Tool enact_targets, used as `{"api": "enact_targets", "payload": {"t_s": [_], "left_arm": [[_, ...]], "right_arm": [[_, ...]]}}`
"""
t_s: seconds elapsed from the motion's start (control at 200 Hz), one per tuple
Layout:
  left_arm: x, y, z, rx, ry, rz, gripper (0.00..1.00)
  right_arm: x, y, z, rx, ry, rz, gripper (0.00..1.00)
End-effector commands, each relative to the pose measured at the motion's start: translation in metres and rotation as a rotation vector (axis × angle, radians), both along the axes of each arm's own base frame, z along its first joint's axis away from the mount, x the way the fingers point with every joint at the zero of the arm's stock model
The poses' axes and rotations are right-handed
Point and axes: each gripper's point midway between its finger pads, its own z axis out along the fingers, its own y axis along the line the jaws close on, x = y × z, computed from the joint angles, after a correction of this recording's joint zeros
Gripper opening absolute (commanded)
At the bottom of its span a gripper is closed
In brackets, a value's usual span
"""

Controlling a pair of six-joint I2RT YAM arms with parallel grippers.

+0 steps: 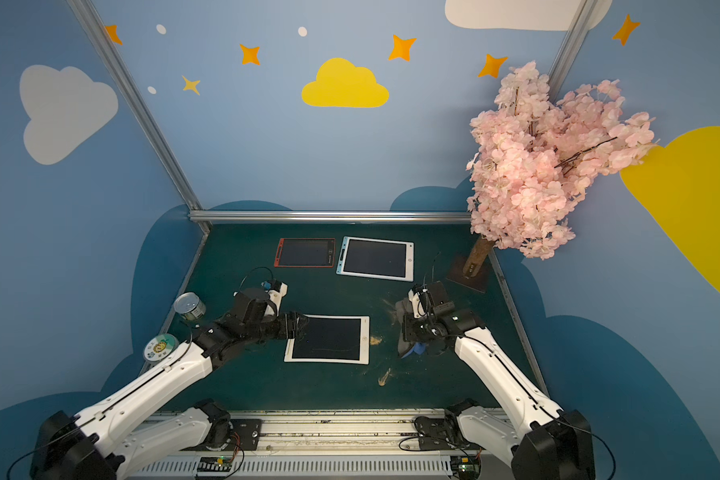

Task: Wipe the drawing tablet
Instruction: Wipe the dirt from the drawing tablet, then place the cleaning item at the center of the board.

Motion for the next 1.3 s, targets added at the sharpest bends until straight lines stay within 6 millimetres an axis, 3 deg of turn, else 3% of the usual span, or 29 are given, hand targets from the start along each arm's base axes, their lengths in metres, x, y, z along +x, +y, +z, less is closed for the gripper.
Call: {"api": "enact_targets", "payload": {"t_s": [0.0,0.085,0.135,0.23,0.345,0.395,0.455,0.566,0.626,0.786,0.946,1.011,1.096,1.296], "left_arm": [[-0.010,-0.007,-0.016,-0.088,0.087,-0.011,0.66],[-0.010,-0.017,-0.007,-0.163,0.060,-0.034,0.66],[-0.008,-0.024,0.001,-0.208,0.039,-0.058,0.67],[-0.005,-0.029,0.003,-0.213,0.052,-0.074,0.67],[-0.003,-0.024,-0.008,-0.198,0.084,-0.033,0.67],[-0.002,-0.020,-0.013,-0.205,0.099,-0.004,0.68],[0.000,-0.009,-0.023,-0.179,0.118,0.042,0.68],[0.003,0.011,-0.044,-0.133,0.171,0.097,0.66],[0.004,0.018,-0.054,-0.143,0.200,0.118,0.64],[0.006,0.028,-0.068,-0.160,0.236,0.158,0.63],[0.006,0.028,-0.074,-0.151,0.251,0.155,0.63],[0.006,0.028,-0.075,-0.152,0.258,0.156,0.63],[0.007,0.028,-0.075,-0.153,0.260,0.154,0.63],[0.007,0.028,-0.072,-0.161,0.243,0.153,0.63]], "right_arm": [[-0.006,-0.014,-0.004,-0.079,0.033,-0.027,0.00],[-0.010,0.004,0.000,0.003,0.046,0.036,0.00],[-0.010,0.006,-0.003,0.000,0.053,0.030,0.00],[-0.003,-0.007,-0.011,-0.084,0.065,-0.018,0.00],[0.003,-0.035,-0.013,-0.232,0.078,-0.123,0.00],[0.005,-0.037,-0.013,-0.246,0.081,-0.135,0.00],[0.007,-0.026,-0.013,-0.195,0.087,-0.101,0.00],[0.000,0.026,-0.015,0.050,0.120,0.078,0.00],[-0.003,0.041,-0.020,0.110,0.143,0.105,0.00],[-0.004,0.045,-0.039,0.030,0.190,0.125,0.00],[-0.002,0.047,-0.044,-0.038,0.188,0.153,0.00],[0.003,0.042,-0.045,-0.104,0.179,0.142,0.00],[0.015,0.018,-0.045,-0.227,0.163,0.059,0.00],[0.062,-0.033,-0.038,-0.291,0.116,-0.192,0.00]]}}
